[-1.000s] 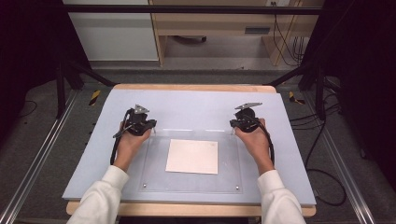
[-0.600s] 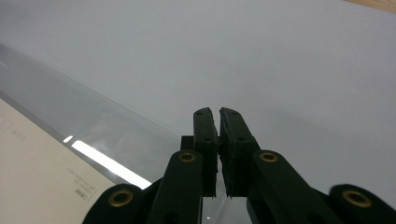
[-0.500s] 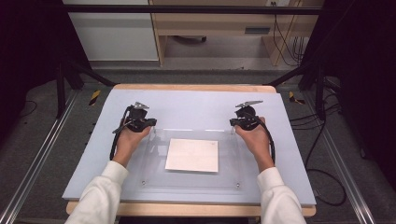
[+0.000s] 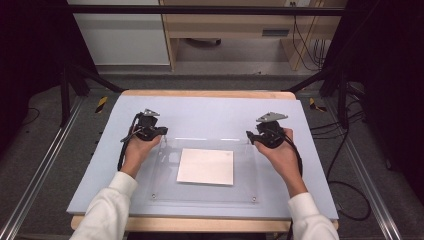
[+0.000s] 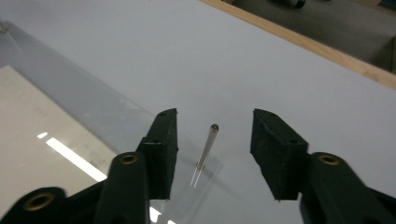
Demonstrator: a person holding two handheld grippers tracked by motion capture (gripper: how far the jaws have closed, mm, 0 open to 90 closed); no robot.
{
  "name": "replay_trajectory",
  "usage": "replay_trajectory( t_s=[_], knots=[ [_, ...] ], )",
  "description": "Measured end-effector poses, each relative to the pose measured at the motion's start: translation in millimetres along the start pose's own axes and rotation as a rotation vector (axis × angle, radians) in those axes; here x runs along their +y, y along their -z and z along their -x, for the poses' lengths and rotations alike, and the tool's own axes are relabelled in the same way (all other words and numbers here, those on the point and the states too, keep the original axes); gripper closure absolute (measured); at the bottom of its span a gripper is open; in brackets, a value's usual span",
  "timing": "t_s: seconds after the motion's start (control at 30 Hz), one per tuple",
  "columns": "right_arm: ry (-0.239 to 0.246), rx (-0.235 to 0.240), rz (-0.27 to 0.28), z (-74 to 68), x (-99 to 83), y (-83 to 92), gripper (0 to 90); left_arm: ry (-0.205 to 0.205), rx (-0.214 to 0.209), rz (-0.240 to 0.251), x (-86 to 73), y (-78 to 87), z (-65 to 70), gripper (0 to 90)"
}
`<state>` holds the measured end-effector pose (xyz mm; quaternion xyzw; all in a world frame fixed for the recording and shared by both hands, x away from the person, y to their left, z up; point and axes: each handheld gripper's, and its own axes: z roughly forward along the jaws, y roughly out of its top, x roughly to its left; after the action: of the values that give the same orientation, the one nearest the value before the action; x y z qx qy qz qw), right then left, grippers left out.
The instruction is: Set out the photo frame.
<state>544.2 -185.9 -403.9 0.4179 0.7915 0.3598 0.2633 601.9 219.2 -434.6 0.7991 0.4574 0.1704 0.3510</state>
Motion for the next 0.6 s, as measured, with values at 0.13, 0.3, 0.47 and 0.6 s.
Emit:
replay_trajectory(
  t_s=[0.13, 0.3, 0.47, 0.6],
  knots=[
    [0.097, -0.018, 0.048, -8.9, -12.5, 26.7, 36.0, 0.007, -0.006, -0.013, 2.2, -0.8, -1.1, 85.0],
    [0.149, -0.005, 0.074, -17.2, -35.1, 58.0, 22.3, 0.007, -0.007, -0.021, 3.2, -0.8, -1.4, 84.9],
    [0.147, 0.034, 0.08, -21.9, -60.4, 77.9, 12.1, 0.008, -0.003, -0.034, 5.2, -1.5, -1.5, 84.9],
    [0.166, 0.049, 0.086, -26.8, -80.1, 87.3, 10.0, 0.012, -0.006, -0.034, 5.5, -2.0, -2.2, 84.9]
  ],
)
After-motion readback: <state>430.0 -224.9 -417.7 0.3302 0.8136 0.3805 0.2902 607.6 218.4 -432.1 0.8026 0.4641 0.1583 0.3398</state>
